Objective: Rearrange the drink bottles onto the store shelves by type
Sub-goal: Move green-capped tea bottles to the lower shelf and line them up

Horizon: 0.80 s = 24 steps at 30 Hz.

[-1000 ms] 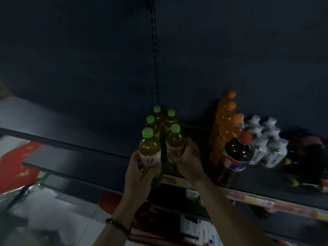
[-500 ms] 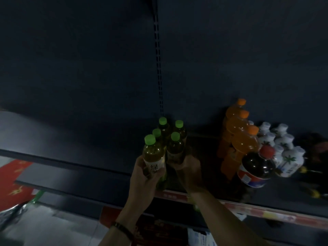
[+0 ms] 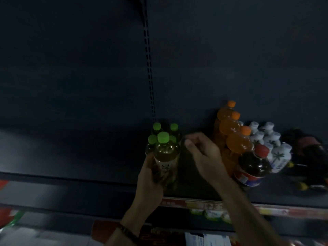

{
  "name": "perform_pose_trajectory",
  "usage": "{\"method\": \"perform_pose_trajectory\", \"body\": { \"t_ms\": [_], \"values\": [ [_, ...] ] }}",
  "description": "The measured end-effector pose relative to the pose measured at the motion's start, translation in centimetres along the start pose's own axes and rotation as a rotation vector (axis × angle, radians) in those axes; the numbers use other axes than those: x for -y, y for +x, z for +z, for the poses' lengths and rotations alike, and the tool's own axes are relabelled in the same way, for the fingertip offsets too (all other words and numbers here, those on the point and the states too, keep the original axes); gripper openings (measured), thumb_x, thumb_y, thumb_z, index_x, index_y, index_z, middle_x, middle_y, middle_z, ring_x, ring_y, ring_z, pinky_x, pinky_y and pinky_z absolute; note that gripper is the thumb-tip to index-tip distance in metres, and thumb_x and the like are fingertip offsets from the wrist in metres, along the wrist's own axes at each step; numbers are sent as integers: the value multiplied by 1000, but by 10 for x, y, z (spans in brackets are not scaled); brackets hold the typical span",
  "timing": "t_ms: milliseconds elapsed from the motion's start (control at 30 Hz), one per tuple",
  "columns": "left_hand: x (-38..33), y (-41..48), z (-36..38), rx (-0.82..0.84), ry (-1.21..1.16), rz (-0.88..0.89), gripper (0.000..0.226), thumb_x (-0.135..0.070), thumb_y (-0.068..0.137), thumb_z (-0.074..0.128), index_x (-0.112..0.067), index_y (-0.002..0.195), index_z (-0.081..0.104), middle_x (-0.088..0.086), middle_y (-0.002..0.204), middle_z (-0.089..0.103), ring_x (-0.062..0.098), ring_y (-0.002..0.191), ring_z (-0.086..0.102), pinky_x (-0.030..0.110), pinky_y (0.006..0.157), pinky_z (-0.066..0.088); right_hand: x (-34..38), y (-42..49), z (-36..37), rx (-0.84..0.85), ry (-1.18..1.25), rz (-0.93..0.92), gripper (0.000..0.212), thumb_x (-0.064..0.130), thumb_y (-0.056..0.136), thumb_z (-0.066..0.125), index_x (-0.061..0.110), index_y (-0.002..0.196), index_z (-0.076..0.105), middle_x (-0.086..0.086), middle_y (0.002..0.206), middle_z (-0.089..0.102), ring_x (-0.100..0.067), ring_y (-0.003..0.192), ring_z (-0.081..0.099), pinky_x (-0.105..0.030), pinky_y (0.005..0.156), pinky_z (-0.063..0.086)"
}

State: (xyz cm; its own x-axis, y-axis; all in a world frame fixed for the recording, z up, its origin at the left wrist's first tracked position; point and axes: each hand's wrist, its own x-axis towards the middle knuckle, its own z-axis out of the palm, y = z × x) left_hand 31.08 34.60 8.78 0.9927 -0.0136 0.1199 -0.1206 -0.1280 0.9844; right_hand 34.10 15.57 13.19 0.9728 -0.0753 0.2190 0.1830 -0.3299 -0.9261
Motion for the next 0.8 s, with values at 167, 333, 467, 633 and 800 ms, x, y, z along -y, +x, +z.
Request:
{"method": "perform_pose_trajectory", "body": {
  "t_ms": [167, 333, 467, 633, 800],
  "values": [
    [-23, 10, 34, 80, -92, 149, 49, 4, 91, 73, -11, 135, 58, 4, 126, 74, 24, 117, 71, 42, 92, 62, 71, 18, -41, 312, -274, -179, 38, 52, 89, 79, 30, 119, 72, 12, 109, 76, -3, 103, 72, -29, 88, 60],
    [-31, 28, 58, 84, -44, 89, 54, -10, 88, 82, -26, 134, 57, -6, 128, 70, 13, 119, 68, 51, 97, 60, 77, 41, -55, 209, -428, -296, 32, 61, 91, 68, 30, 93, 73, 9, 90, 68, -6, 87, 65, -34, 76, 54],
    [-30, 35, 59, 8, 283, 262, 63, -41, 83, 82, -31, 138, 55, -12, 130, 65, 11, 121, 63, 43, 96, 58, 78, 55, -73, 259, -566, -200, 30, 50, 95, 72, 20, 97, 75, 5, 91, 73, -6, 84, 68, -35, 75, 58],
    [-19, 22, 46, -373, 806, 470, 67, -33, 81, 86, -23, 136, 49, 6, 138, 55, 29, 124, 51, 48, 101, 43, 60, 72, -69, 293, -675, -102, 26, 44, 97, 73, 19, 100, 71, 3, 93, 71, -12, 85, 68, -36, 78, 57],
    [17, 24, 33, -285, 982, 340, 94, -40, 78, 84, -35, 158, 34, 20, 168, 19, 43, 153, 25, 63, 114, 33, 27, 86, -51, 323, -827, 33, 33, 48, 98, 69, 23, 120, 68, 1, 113, 70, -19, 104, 68, -45, 92, 59]
  ]
}}
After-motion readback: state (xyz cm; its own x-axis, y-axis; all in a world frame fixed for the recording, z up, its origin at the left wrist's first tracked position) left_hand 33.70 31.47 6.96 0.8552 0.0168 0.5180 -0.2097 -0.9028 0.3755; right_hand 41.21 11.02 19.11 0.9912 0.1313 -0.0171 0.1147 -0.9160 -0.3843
